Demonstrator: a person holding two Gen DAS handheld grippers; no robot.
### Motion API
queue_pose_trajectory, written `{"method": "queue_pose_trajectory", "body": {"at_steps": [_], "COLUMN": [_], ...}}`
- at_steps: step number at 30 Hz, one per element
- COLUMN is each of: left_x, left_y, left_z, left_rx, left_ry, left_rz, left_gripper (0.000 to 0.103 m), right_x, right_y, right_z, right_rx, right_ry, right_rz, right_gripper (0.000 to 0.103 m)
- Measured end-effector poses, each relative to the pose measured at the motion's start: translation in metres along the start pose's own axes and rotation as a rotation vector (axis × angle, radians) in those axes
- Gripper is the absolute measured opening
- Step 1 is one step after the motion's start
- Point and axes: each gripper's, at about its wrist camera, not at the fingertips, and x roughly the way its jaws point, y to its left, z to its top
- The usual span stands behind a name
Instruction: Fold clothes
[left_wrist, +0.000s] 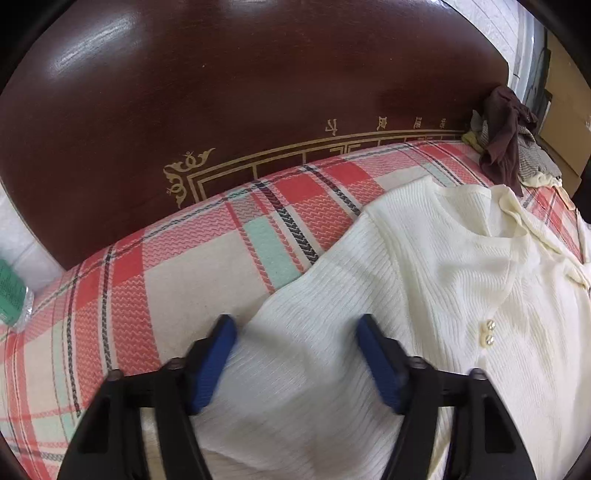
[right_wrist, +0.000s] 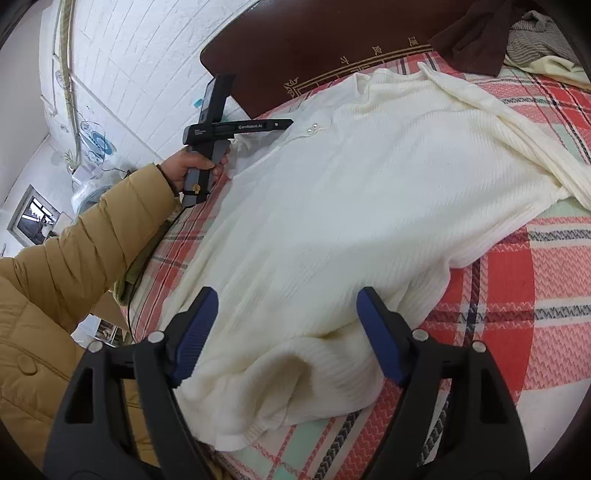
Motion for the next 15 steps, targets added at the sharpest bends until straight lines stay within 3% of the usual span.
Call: {"method": "queue_pose_trajectory", "body": {"at_steps": [1, 3, 6, 10, 15], "left_x": [-0.003, -0.009, -0.018, -0.035, -0.046], "left_y": [-0.001, -0.006, -0.007, 0.017, 0.046], "left_z": [-0.002, -0.007, -0.013, -0.017, -0.034], "left_rx": [0.002, 0.015, 0.019, -0.086, -0.174], "left_ry": [0.002, -0.001, -0.022, -0.066, -0.053], "left_rz": [-0.004, 0.014, 0.115, 0.203, 0.281], "left_gripper": [0.007, 0.006, 0.004, 0.004, 0.004], "right_x": [0.001, 0.003, 0.002, -0.002, -0.008], "right_y": [-0.002, -0.005, -0.007, -0.01, -0.018], "right_z": [0.0, 0.001, 0.002, 0.003, 0.006], "right_rx": [0.008, 0.022, 0.03, 0.035, 0.049], "right_ry": [0.002, 0.004, -0.002, -0.013, -0.037], "right_rz": [-0.001, -0.002, 0.001, -0.006, -0.026], "right_gripper": [0.08, 0.08, 0.08, 0.08, 0.08]}}
